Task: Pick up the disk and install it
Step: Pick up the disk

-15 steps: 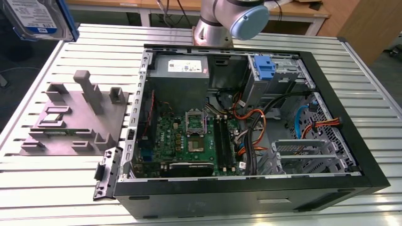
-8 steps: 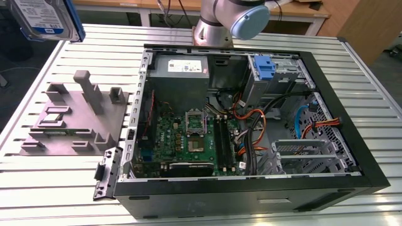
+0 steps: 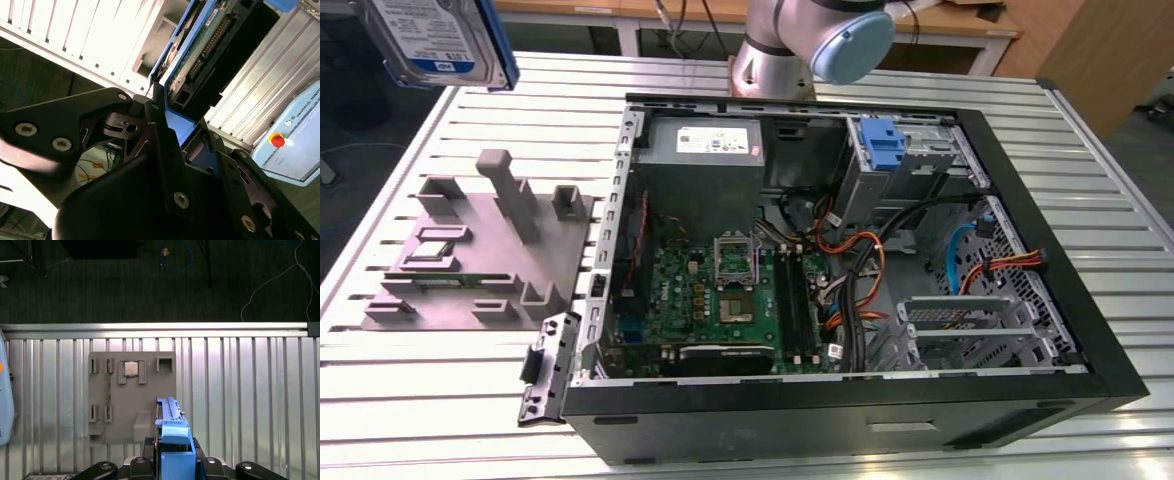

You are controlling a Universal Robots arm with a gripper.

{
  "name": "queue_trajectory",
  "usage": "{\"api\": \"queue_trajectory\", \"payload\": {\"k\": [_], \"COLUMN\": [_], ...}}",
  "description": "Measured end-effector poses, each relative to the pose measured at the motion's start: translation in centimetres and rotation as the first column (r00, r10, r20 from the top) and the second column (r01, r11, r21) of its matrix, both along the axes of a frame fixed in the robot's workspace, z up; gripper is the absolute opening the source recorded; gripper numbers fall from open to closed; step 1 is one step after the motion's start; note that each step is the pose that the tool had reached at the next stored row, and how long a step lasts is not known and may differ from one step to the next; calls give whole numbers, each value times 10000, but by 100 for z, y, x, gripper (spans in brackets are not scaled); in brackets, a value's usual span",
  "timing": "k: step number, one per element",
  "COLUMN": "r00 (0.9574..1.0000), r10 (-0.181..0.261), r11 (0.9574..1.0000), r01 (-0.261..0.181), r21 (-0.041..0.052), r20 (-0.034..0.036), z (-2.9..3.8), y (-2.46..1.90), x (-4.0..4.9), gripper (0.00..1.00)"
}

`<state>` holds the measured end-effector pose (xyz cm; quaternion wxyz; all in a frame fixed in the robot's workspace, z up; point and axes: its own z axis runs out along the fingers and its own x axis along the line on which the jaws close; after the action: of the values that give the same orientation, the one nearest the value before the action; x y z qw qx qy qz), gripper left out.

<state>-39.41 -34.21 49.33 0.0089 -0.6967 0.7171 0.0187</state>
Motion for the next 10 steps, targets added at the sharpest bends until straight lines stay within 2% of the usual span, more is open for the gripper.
{"api": "queue_trajectory", "payload": {"k": [5, 10], "r00": [10000, 10000], "r10": [1, 0], "r11": [10000, 10000], "r01": [-1, 0], "r21": [-16, -62], "r20": [0, 0], "z": [-1, -1], "y": [-14, -115], "x": [16, 17], "gripper": [36, 36]}}
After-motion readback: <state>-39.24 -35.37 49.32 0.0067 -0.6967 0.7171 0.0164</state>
